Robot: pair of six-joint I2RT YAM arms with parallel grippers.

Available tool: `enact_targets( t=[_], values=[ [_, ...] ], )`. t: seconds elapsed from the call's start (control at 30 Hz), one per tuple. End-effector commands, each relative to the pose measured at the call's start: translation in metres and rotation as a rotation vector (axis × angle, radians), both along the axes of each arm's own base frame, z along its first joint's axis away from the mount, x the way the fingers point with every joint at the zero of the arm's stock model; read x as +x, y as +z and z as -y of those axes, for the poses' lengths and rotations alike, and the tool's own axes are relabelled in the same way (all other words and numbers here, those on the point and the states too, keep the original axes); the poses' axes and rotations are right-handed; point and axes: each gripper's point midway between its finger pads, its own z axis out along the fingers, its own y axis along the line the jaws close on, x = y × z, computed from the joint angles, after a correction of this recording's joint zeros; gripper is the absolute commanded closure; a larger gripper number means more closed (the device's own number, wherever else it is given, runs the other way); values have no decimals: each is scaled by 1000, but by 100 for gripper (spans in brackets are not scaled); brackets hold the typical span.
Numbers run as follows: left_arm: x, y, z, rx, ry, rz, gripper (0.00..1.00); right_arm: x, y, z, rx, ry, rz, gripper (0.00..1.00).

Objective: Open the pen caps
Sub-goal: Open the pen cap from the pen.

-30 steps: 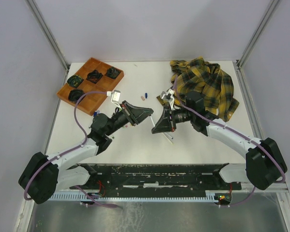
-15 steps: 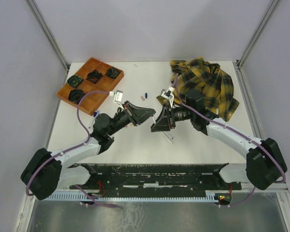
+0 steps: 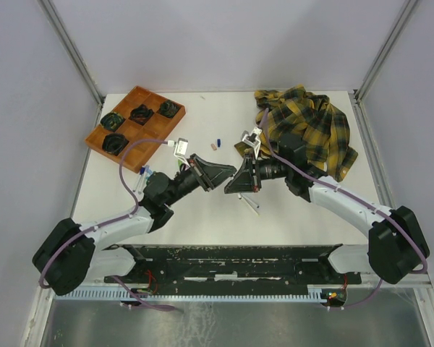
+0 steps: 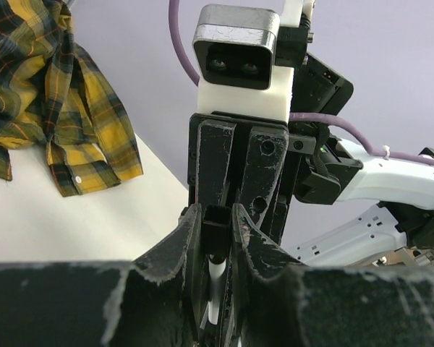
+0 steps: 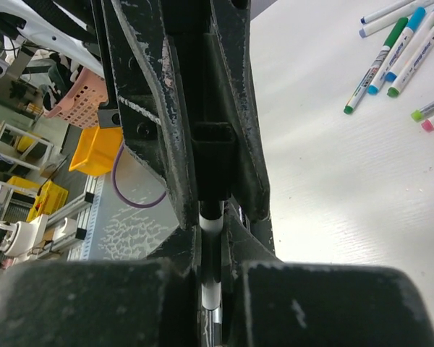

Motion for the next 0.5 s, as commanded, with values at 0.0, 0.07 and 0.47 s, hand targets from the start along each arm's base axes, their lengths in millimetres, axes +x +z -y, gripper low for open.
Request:
enact_targets(
  t=[0.0,0.07,0.47],
  values=[
    [20,55,-34,-95,187,150,97,4,-2,-1,-13,-1,-4,100],
    [30,72,-49,-119,261,180,97,4,-6,-1,-23,2,-19,100],
    [81,190,-129,-312,598,380,97,3,-20,-5,-69,22,-72,100]
  ],
)
